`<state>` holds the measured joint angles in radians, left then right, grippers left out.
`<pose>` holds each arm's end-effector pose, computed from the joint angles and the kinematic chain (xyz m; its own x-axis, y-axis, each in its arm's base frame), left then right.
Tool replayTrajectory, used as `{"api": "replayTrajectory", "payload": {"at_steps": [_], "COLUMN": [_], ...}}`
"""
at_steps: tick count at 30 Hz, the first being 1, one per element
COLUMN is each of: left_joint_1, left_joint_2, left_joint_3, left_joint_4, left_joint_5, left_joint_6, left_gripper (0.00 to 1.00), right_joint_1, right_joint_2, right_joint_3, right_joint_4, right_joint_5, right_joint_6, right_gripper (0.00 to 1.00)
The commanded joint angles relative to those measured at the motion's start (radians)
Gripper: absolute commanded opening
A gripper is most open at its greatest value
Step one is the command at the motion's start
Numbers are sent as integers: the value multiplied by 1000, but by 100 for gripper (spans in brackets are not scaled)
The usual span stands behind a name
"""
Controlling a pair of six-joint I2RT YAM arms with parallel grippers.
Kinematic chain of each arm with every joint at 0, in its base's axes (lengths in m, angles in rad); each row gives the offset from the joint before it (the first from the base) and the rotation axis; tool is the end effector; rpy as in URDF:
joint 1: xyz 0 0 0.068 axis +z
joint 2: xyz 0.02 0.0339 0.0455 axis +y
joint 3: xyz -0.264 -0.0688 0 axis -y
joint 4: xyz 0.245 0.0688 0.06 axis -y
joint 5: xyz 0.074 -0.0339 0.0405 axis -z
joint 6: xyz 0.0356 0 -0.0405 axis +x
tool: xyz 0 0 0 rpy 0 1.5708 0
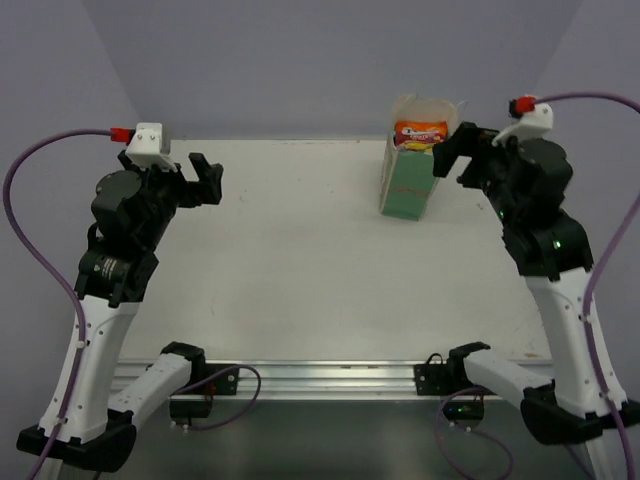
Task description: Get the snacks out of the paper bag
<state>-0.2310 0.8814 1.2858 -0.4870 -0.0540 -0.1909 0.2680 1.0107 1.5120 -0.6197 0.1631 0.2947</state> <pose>0.1590 -0.0354 0.4597 -0.1123 -0.1682 -0.9793 0.1578 0.9700 -0.1847 0.1694 0.0405 0.4946 -0.1397 0.2588 -0.9558 -0.0682 0.9604 0.2701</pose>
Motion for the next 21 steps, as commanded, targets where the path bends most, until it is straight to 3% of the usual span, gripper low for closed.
{"api": "replayTrajectory", "payload": {"at_steps": [1, 8, 14, 18, 21], "left_joint_1": [-5, -5, -5, -5, -5], "left_joint_2": [14, 24, 27, 31, 36], "left_joint_3": [-8, -42, -52, -56, -56], "left_joint_4": [5, 4, -8, -18, -24], "left_joint_5": [46, 49, 49, 48, 48], "left_joint_6": [-47, -64, -68, -68, -67], "left_gripper": [100, 100, 100, 100, 100], "right_joint_1": [2, 0, 4, 16, 37], "right_joint_2": [229, 664, 862, 910, 911], "right_joint_3": [161, 431, 516, 476, 442], "right_joint_4": [9, -11, -5, 56, 71], "right_joint_5": [-100, -108, -149, -137, -111], "right_joint_6": [0, -48, -91, -123, -164], "right_gripper": [98, 89, 79, 61, 32]}}
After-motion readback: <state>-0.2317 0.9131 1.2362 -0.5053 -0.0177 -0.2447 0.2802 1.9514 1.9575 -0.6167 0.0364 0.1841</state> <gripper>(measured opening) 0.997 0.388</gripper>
